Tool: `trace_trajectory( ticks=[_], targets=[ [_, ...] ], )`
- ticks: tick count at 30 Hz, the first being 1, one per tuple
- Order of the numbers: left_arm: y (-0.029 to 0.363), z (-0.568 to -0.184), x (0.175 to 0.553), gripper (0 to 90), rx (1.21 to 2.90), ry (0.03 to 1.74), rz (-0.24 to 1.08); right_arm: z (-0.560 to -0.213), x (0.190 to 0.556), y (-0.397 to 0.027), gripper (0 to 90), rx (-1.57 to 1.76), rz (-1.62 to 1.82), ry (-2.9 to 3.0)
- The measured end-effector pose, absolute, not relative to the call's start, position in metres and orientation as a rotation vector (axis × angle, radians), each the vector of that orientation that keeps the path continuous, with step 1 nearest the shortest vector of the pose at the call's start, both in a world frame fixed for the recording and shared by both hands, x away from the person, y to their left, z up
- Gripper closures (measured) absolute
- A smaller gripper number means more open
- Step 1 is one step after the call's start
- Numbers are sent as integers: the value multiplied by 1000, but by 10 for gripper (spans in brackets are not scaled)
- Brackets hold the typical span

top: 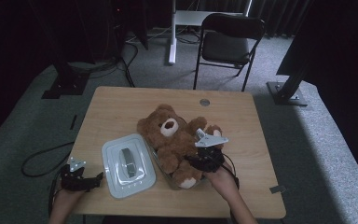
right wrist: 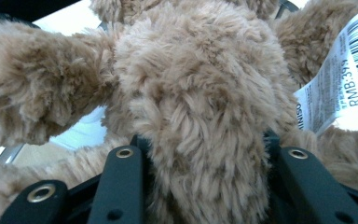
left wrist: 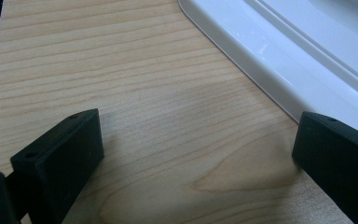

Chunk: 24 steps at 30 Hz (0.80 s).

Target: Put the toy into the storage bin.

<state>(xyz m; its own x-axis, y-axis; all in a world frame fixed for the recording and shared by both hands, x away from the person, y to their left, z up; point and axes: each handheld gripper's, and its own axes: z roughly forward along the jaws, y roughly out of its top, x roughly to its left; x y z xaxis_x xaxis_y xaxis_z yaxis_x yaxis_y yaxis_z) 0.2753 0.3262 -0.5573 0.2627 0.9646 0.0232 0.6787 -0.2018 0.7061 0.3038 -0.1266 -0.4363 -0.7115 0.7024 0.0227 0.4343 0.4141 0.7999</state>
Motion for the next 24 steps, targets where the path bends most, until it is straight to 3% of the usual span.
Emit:
trace_trajectory(
  ticks=[5,10,12,16,24],
  targets=[
    [326,-557,275,25,1959,1482,639,-434,306,-130,578,978,1171,2367],
    [326,-557,275,25,1959,1482,639,-434,308,-134,489,998,1195,2360],
    [326,-557,275,25,1960,1481,640,-432,306,-132,379,989,1198,2367],
    [326,-557,275,25,1963,1480,639,-428,304,-130,306,984,1220,2384],
    [326,-557,275,25,1960,1482,639,-417,302,-133,277,977,1269,2354]
  ],
)
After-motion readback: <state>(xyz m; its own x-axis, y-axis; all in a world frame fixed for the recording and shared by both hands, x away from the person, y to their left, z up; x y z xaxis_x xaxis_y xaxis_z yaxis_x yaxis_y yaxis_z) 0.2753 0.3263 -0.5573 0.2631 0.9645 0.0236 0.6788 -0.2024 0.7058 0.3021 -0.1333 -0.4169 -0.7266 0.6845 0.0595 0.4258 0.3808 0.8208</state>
